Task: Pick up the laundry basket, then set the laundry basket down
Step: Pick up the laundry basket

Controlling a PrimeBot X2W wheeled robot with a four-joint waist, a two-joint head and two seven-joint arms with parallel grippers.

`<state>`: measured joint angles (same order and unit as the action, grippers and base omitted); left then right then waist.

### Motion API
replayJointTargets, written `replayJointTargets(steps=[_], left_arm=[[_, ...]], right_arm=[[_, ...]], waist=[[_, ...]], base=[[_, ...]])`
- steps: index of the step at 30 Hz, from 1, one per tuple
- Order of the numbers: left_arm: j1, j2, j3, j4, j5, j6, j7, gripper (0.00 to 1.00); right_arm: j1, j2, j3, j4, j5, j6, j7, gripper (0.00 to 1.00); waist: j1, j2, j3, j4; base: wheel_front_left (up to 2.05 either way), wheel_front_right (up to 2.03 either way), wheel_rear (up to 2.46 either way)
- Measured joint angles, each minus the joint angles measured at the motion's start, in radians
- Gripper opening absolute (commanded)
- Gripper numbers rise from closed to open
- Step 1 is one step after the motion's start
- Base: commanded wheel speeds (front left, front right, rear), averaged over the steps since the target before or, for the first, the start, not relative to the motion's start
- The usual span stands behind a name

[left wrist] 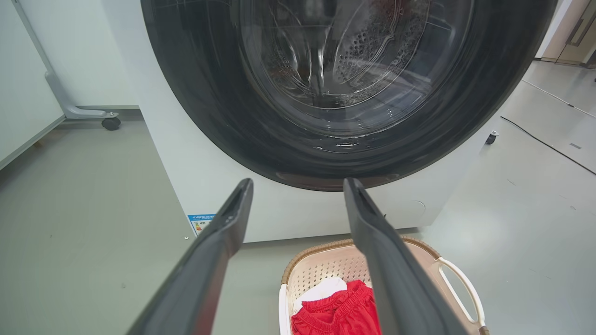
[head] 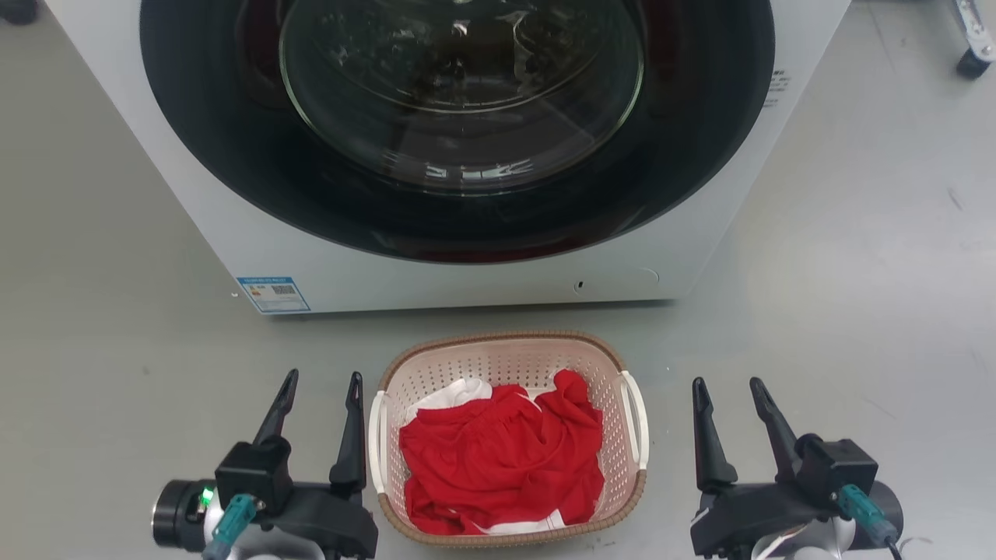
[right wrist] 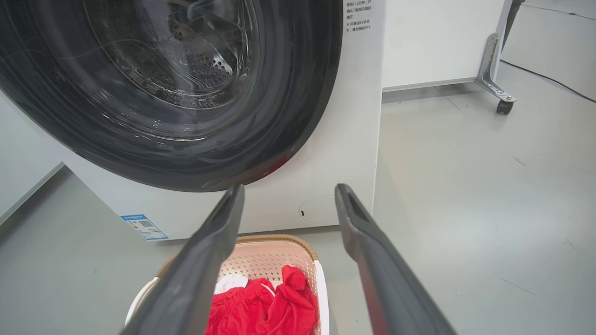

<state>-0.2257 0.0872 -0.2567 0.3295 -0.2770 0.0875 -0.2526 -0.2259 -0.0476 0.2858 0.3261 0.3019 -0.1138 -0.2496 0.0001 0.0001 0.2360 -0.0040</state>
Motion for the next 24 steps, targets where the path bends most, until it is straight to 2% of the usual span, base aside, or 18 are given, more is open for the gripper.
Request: replayJointTargets(steps=[12, 24], left_arm=[[-0.209, -0.007, 0.027, 0.115, -0.003, -0.001, 0.024, 1.0], [-0.343, -0.021, 0.024, 0.224, -0.005, -0.01, 0.032, 1.0]], right_arm=[[-0.214, -0.003, -0.027, 0.117, 0.001, 0.027, -0.004, 1.0], [-0.384, -0.007, -0.04, 0.229, 0.001, 0.05, -0.007, 1.0]], waist=[[0.0001, 0.0001, 0.186, -0.008], [0.0, 0.0001, 0.36, -0.013]], base=[[0.0, 0.0, 0.0], [0.0, 0.0, 0.0]])
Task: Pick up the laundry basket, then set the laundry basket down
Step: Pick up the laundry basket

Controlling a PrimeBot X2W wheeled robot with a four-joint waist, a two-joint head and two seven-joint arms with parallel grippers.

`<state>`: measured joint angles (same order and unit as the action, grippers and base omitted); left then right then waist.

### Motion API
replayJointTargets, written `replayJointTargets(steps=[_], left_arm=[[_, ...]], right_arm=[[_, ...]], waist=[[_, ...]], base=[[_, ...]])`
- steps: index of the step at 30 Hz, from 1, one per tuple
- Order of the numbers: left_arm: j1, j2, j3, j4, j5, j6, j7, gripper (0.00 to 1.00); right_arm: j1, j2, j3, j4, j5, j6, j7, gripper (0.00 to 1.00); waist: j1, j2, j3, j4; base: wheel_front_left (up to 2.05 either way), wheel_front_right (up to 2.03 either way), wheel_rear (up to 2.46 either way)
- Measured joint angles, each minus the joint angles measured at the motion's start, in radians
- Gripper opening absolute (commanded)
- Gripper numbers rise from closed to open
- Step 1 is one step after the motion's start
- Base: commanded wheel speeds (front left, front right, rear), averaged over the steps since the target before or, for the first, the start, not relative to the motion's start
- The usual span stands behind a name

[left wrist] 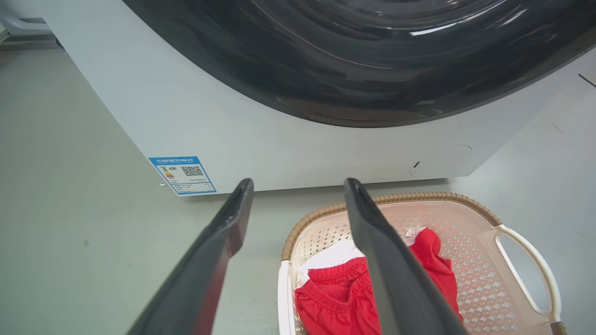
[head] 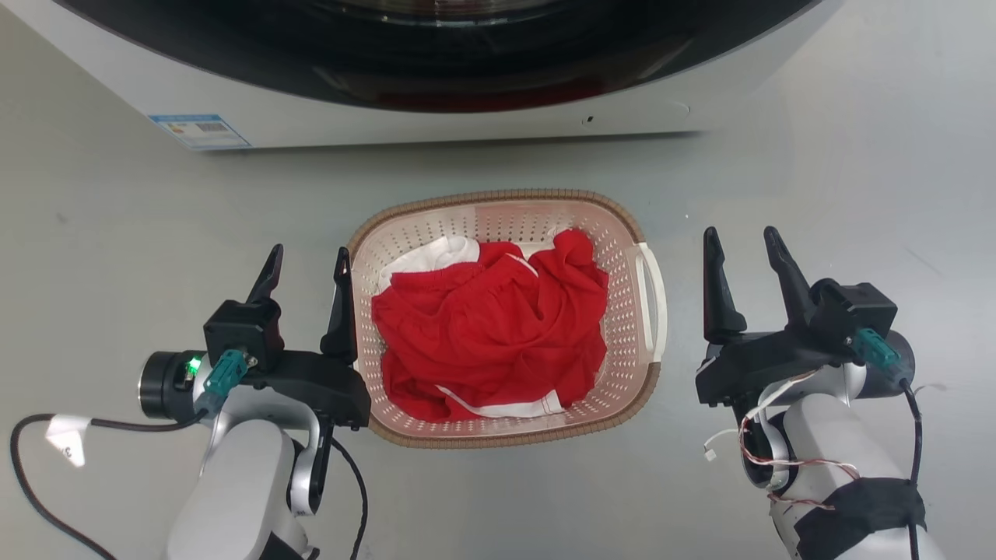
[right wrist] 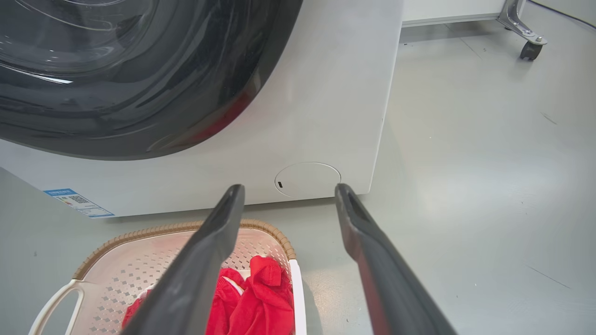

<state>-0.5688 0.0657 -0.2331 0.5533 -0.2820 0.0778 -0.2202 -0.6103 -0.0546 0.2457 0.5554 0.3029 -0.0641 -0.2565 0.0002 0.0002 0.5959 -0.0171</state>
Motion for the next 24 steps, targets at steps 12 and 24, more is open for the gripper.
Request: replayJointTargets(steps=[12, 24], left_arm=[[-0.097, -0.008, 0.004, 0.121, -0.016, -0.009, 0.009, 1.0], [-0.17, -0.016, 0.003, 0.222, -0.025, -0.019, 0.007, 1.0]], right_arm=[[-0.117, -0.003, 0.022, 0.111, 0.0, 0.012, 0.0, 1.0], [-0.192, -0.005, 0.03, 0.211, 0.003, 0.022, 0.0, 1.0]], waist=[[-0.0001, 0.0, 0.139, 0.005], [-0.0001, -0.0001, 0.238, 0.018]], base=[[0.0, 0.0, 0.0], [0.0, 0.0, 0.0]])
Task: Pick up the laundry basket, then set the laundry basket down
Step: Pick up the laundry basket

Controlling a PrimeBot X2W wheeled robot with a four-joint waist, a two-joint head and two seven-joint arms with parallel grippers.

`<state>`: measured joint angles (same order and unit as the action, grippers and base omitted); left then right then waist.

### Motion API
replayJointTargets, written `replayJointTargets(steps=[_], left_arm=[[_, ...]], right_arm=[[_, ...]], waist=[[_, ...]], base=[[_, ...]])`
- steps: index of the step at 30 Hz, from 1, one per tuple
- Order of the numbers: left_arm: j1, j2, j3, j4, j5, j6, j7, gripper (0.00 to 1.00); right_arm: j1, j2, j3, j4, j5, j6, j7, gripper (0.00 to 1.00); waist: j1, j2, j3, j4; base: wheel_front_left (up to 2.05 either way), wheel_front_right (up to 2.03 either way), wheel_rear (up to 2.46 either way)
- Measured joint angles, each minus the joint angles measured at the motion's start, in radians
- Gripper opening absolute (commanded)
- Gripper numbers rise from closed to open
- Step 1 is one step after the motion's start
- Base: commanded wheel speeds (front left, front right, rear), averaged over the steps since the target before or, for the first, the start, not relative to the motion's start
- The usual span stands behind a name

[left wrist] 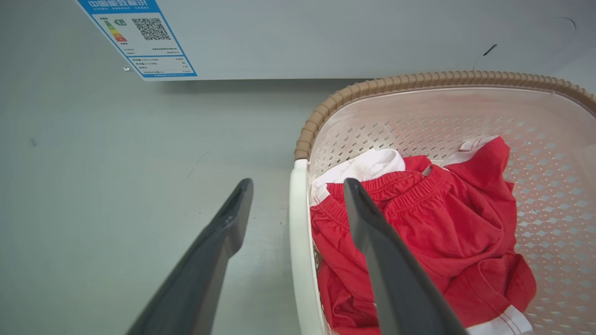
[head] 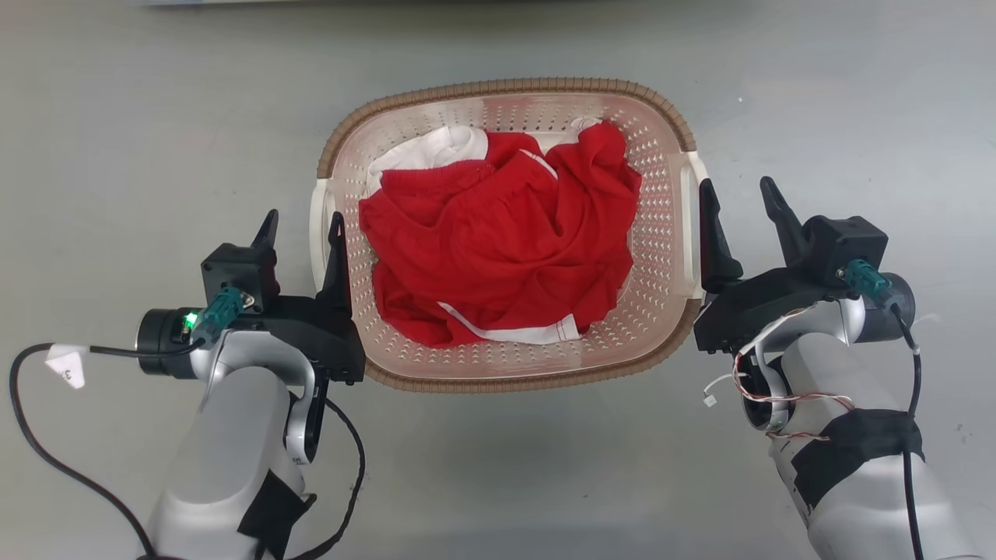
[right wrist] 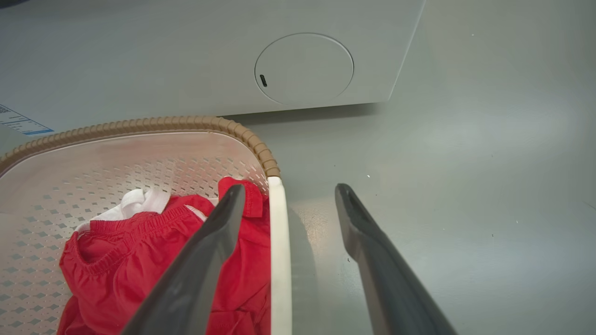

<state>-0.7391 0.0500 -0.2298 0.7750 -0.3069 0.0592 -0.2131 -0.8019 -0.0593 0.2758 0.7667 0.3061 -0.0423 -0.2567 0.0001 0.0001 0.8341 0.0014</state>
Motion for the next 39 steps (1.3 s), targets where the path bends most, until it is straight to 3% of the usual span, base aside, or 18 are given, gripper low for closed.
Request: replayJointTargets(steps=[19, 39], left_arm=[[-0.076, -0.013, -0.002, 0.144, -0.042, -0.017, -0.009, 1.0], [-0.128, -0.027, -0.033, 0.277, -0.086, -0.059, 0.033, 1.0]], right_arm=[[-0.065, -0.003, 0.064, 0.112, 0.015, 0.008, 0.0, 1.0], [-0.098, -0.003, 0.15, 0.227, 0.127, -0.006, 0.0, 1.0]], waist=[[0.0, 0.0, 0.088, 0.013], [-0.0002, -0.0002, 0.098, 0.024]], base=[[0.0, 0.0, 0.0], [0.0, 0.0, 0.0]])
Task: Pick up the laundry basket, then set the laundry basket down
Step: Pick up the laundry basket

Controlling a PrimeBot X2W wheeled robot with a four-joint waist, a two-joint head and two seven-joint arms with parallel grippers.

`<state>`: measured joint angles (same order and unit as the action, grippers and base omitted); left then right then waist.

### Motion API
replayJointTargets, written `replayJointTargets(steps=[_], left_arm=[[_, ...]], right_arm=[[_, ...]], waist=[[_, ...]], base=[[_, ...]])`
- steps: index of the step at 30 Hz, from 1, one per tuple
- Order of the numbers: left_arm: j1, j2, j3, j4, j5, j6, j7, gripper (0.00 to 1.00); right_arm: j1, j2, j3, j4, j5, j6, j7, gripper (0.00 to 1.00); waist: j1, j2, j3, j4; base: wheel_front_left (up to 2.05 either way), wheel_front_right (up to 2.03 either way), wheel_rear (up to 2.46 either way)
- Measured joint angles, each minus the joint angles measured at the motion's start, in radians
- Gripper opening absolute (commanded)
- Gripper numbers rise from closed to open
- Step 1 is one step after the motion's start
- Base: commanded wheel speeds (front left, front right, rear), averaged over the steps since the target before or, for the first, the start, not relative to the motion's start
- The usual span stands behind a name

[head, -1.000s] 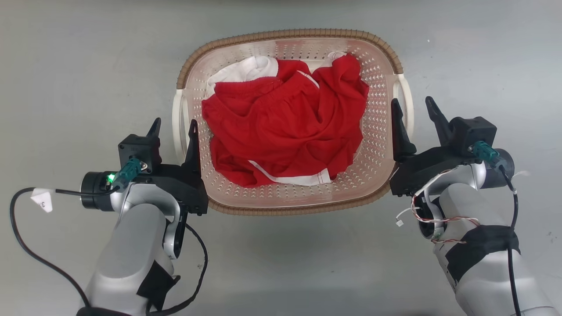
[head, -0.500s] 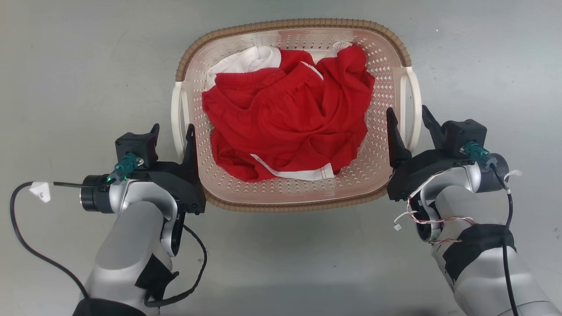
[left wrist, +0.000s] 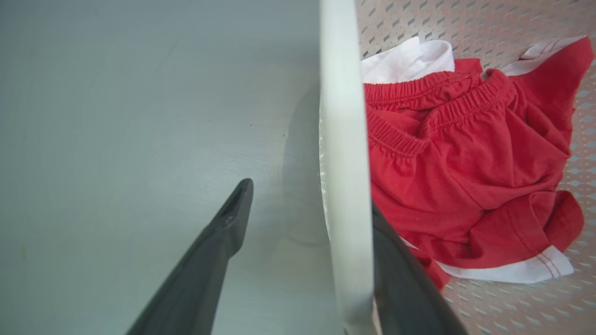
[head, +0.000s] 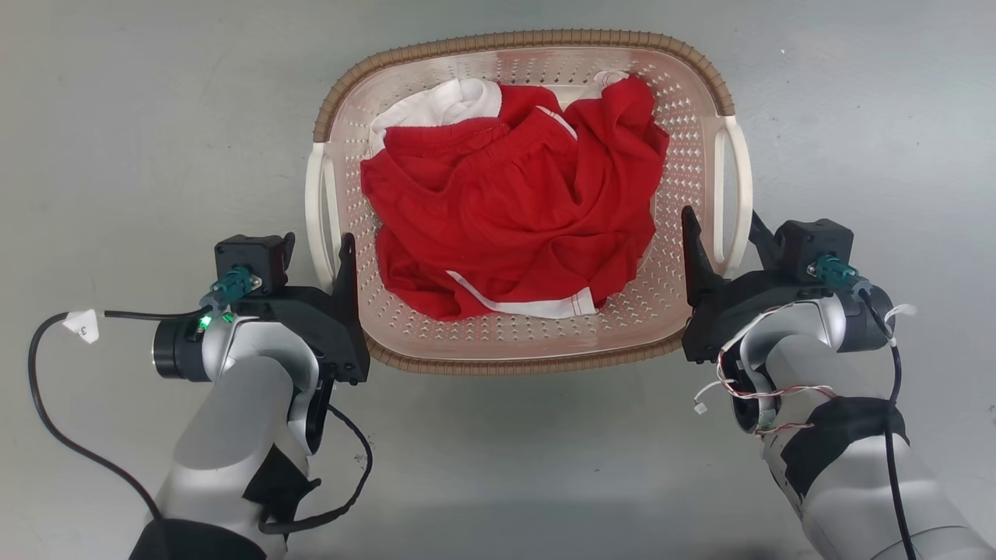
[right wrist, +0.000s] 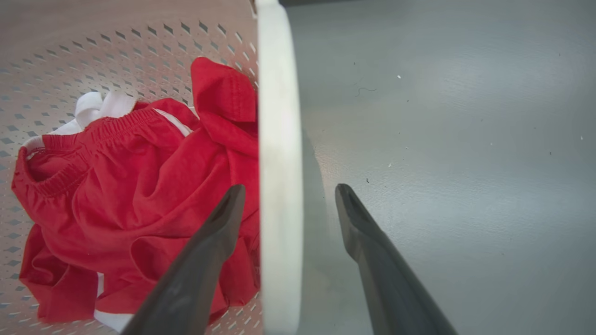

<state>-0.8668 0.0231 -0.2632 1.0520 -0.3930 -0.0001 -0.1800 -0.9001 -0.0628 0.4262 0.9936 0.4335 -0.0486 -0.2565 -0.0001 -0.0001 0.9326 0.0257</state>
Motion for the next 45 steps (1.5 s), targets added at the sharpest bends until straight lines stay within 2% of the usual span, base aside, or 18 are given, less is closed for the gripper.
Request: replayJointTargets(steps=[7, 8, 9, 12, 13, 15, 17, 18, 19, 21, 23, 24, 30, 45], left_arm=[[-0.012, 0.001, -0.03, 0.02, -0.045, 0.0, 0.02, 1.0], [-0.012, 0.001, -0.036, 0.022, -0.048, 0.0, 0.02, 1.0], [-0.012, 0.002, -0.041, 0.024, -0.053, 0.001, 0.021, 1.0], [-0.014, 0.003, -0.06, 0.025, -0.072, 0.002, 0.03, 1.0], [-0.016, 0.003, -0.066, 0.026, -0.082, 0.003, 0.03, 1.0], [-0.018, 0.003, -0.078, 0.026, -0.095, 0.009, 0.03, 0.93], [-0.02, 0.003, -0.093, 0.025, -0.107, 0.01, 0.031, 0.85], [-0.021, 0.003, -0.101, 0.024, -0.112, 0.01, 0.035, 0.76], [-0.023, 0.003, -0.117, 0.022, -0.123, 0.013, 0.039, 0.59], [-0.024, 0.003, -0.134, 0.02, -0.14, 0.014, 0.044, 0.41], [-0.024, 0.003, -0.148, 0.02, -0.156, 0.02, 0.048, 0.06], [-0.024, 0.003, -0.148, 0.02, -0.156, 0.02, 0.048, 0.0], [-0.022, 0.009, -0.185, 0.021, -0.181, 0.033, 0.055, 0.0], [-0.002, 0.011, -0.245, 0.043, -0.24, 0.054, 0.064, 0.0]], right_arm=[[-0.02, 0.0, 0.046, 0.017, 0.036, -0.006, 0.01, 1.0], [-0.021, 0.0, 0.054, 0.019, 0.04, -0.006, 0.01, 0.96], [-0.023, 0.0, 0.062, 0.02, 0.047, -0.01, 0.014, 0.85], [-0.036, 0.0, 0.085, 0.021, 0.067, -0.013, 0.02, 0.64], [-0.039, 0.0, 0.092, 0.022, 0.071, -0.014, 0.025, 0.64], [-0.041, 0.0, 0.105, 0.026, 0.078, -0.018, 0.029, 0.53], [-0.043, -0.003, 0.122, 0.031, 0.088, -0.022, 0.045, 0.47], [-0.044, -0.003, 0.13, 0.033, 0.091, -0.023, 0.049, 0.44], [-0.044, -0.005, 0.145, 0.036, 0.103, -0.025, 0.063, 0.4], [-0.045, -0.005, 0.162, 0.037, 0.118, -0.032, 0.074, 0.35], [-0.045, -0.006, 0.176, 0.039, 0.131, -0.035, 0.085, 0.29], [-0.045, -0.006, 0.176, 0.039, 0.131, -0.035, 0.085, 0.25], [-0.043, -0.007, 0.208, 0.051, 0.158, -0.048, 0.107, 0.0], [-0.022, -0.008, 0.267, 0.057, 0.242, -0.058, 0.116, 0.0]], waist=[[0.0, 0.0, -0.001, -0.001], [0.0001, 0.0001, -0.001, -0.001], [0.0, 0.0001, -0.002, -0.001], [0.0, 0.0, -0.004, -0.001], [0.0, 0.0, -0.005, -0.001], [0.0001, 0.0, -0.007, -0.002], [0.0, 0.0, -0.01, -0.002], [0.0001, 0.0001, -0.011, -0.002], [0.0, 0.0001, -0.015, -0.003], [0.0001, 0.0001, -0.018, -0.003], [0.0001, 0.0001, -0.021, -0.004], [0.0001, 0.0001, -0.021, -0.004], [0.0001, 0.0001, -0.04, -0.006], [0.0001, 0.0001, -0.124, -0.014]], base=[[0.0, 0.0, 0.0], [0.0, 0.0, 0.0], [0.0, 0.0, 0.0], [0.0, 0.0, 0.0], [0.0, 0.0, 0.0], [0.0, 0.0, 0.0], [0.0, 0.0, 0.0], [0.0, 0.0, 0.0], [0.0, 0.0, 0.0], [0.0, 0.0, 0.0], [0.0, 0.0, 0.0], [0.0, 0.0, 0.0], [0.0, 0.0, 0.0], [0.0, 0.0, 0.0]])
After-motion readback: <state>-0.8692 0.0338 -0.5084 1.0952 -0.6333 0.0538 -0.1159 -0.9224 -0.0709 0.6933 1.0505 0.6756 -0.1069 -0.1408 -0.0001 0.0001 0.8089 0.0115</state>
